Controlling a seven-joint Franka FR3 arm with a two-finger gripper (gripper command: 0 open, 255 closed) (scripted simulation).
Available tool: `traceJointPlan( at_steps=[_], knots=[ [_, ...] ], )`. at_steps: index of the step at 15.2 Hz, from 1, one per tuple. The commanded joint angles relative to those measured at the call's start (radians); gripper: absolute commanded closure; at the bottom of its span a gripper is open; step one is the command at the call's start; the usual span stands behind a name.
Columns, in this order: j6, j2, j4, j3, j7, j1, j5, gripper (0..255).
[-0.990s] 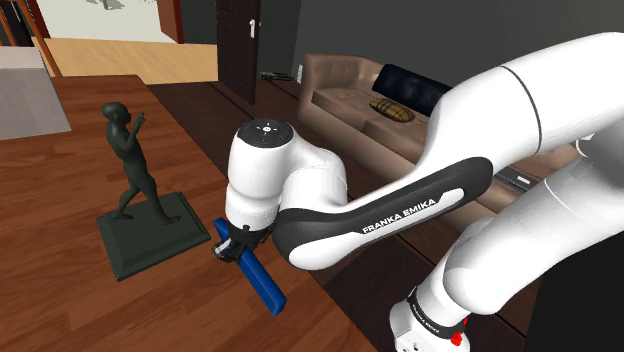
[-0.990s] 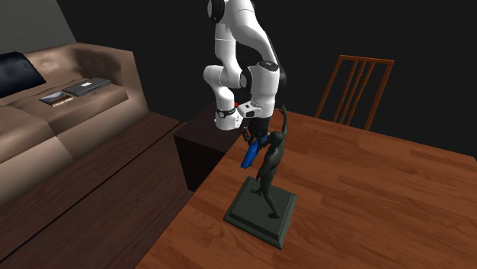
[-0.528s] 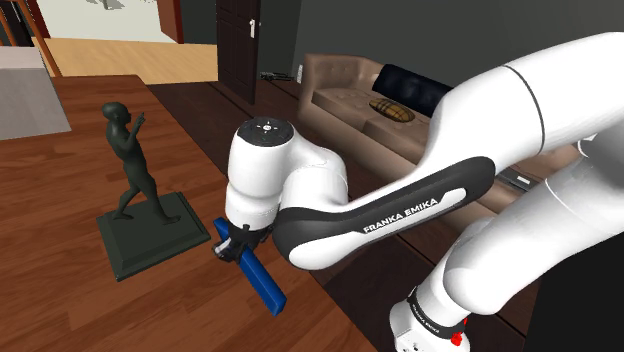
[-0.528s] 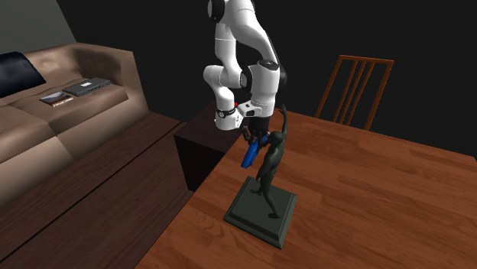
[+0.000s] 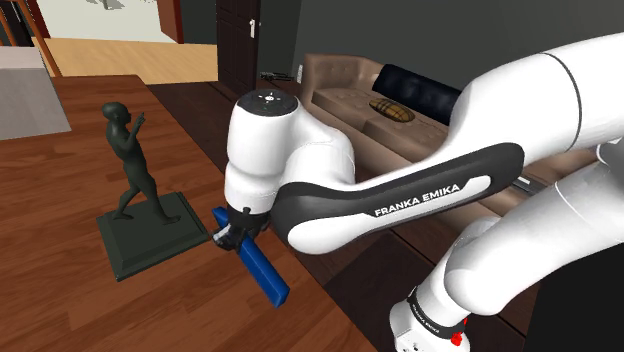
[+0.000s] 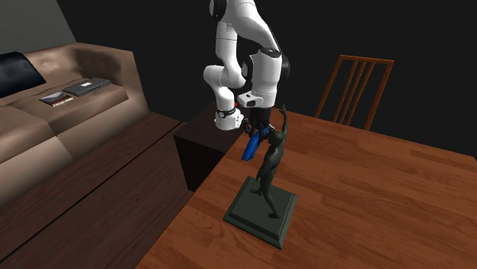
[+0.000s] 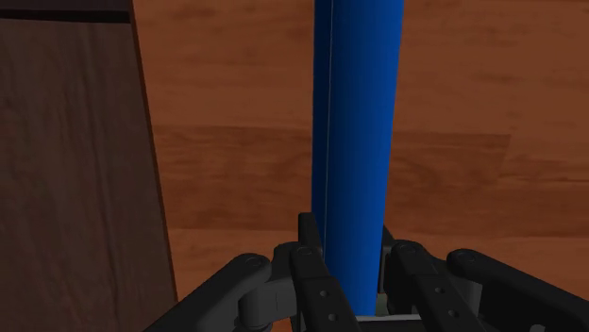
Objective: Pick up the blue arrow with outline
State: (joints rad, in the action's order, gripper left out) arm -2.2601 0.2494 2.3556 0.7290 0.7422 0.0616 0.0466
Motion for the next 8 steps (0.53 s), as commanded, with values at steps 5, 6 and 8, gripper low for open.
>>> traceJointPlan(
  at_steps=[5, 6, 8],
  knots=[
    [0.087, 0.045, -0.05, -0.026, -0.032, 0.01, 0.028, 255],
    [0.101, 0.05, -0.059, -0.03, -0.036, 0.011, 0.031, 255],
    [0.103, 0.051, -0.06, -0.03, -0.037, 0.011, 0.032, 255]
  ],
)
